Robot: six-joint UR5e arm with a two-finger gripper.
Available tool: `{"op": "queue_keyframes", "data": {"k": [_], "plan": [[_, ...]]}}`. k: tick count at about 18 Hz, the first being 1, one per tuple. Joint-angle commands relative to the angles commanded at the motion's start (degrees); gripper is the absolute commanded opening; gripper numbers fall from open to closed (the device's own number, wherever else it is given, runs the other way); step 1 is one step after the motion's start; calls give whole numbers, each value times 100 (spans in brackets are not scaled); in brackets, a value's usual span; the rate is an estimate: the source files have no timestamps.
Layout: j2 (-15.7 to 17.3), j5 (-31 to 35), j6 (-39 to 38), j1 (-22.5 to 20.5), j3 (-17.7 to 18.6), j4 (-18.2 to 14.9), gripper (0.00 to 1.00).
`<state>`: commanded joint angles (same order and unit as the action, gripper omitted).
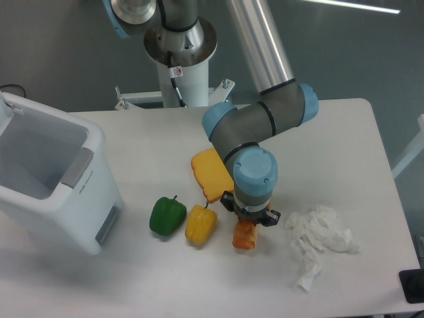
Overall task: Pick up the square bread
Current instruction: 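Close the gripper on the orange bread roll, then lift the held bread roll and carry it toward the tissue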
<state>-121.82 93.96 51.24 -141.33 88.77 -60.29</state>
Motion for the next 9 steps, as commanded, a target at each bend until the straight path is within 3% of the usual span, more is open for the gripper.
{"op": "queue_keyframes", "data": {"k": [9], "plan": [[149,-403,158,-88,-703,-17,21]]}}
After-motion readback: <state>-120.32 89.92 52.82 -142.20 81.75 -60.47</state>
